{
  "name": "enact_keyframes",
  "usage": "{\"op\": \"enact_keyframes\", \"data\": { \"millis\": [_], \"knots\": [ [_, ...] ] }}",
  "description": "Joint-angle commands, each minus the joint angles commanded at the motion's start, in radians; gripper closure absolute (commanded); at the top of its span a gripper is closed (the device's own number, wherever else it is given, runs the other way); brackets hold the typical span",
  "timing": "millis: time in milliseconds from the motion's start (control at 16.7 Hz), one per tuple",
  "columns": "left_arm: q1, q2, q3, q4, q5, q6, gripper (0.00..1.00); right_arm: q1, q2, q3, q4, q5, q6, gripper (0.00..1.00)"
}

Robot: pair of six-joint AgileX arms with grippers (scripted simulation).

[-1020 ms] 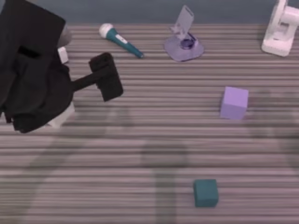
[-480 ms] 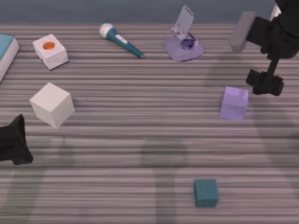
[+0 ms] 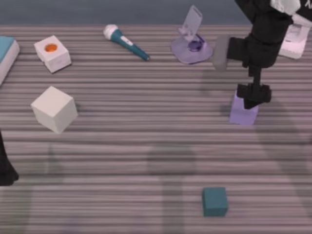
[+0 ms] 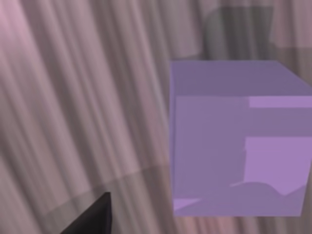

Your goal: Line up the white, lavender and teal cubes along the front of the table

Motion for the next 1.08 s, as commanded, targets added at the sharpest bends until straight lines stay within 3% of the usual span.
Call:
{"op": "enact_keyframes", "data": {
  "millis": [420,840,1080],
  "knots": [
    [0.001,-0.004,-0.003,0.003,0.0,0.003,0.0,-0.003,0.007,-0.014,0.017,0.0,-0.002,0.0],
    [0.001,-0.004,-0.003,0.003,0.0,0.003,0.0,0.001,0.078,-0.195,0.276,0.001,0.0,0.0],
    [0.001,-0.004,-0.003,0.003,0.0,0.003,0.0,0.002,0.086,-0.211,0.295,0.001,0.0,0.0]
  ]
}}
